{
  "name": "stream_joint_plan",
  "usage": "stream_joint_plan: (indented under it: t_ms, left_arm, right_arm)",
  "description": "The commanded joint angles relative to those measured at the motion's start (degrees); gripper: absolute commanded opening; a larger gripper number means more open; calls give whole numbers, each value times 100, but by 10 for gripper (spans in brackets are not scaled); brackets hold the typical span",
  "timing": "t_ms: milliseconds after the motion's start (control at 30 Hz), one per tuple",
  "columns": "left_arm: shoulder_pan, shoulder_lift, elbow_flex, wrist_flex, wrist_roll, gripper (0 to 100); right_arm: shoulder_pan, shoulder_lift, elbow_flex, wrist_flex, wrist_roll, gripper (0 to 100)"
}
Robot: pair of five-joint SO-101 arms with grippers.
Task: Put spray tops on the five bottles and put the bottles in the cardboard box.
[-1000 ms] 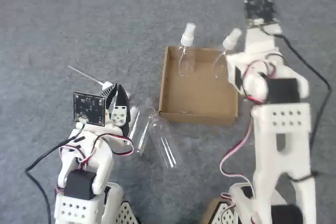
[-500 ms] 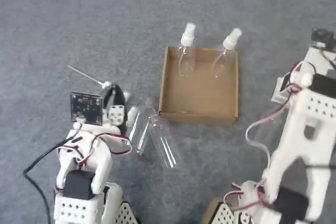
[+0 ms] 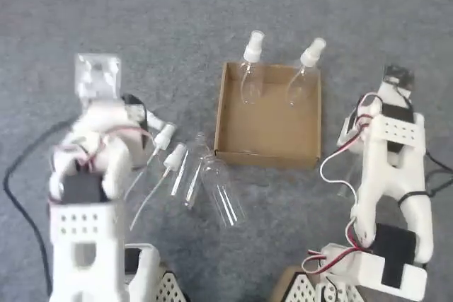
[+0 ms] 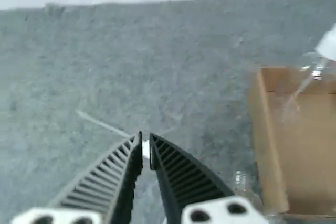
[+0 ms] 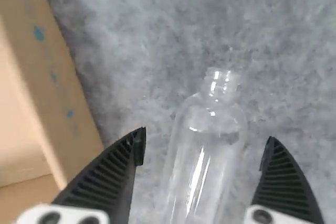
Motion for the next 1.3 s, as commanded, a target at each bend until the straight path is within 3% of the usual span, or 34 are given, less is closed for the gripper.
stream_joint_plan:
  t_ms: [0,333,500,633,867,1267]
  left_arm:
    - [-237,1073,-1059,299,-202,17]
    - [-237,3007,-1596,519,-993,17]
    - [-255,3560,-1648,492,-1125,32]
    - [-220,4088,-1974,492,-1187,134]
    - [202,5292,-2563,475,-1503,148]
    - [378,6409,-2615,-149,-1837,148]
  right_arm:
    - [-40,-48,255,-479,-88,288]
    - [84,-40,633,-796,176,196]
    - [769,-48,633,-813,1837,158]
    - [1262,-48,642,-787,3358,154]
    - [1701,-48,923,-831,5099,156]
    - [1859,-101,1073,-840,5284,159]
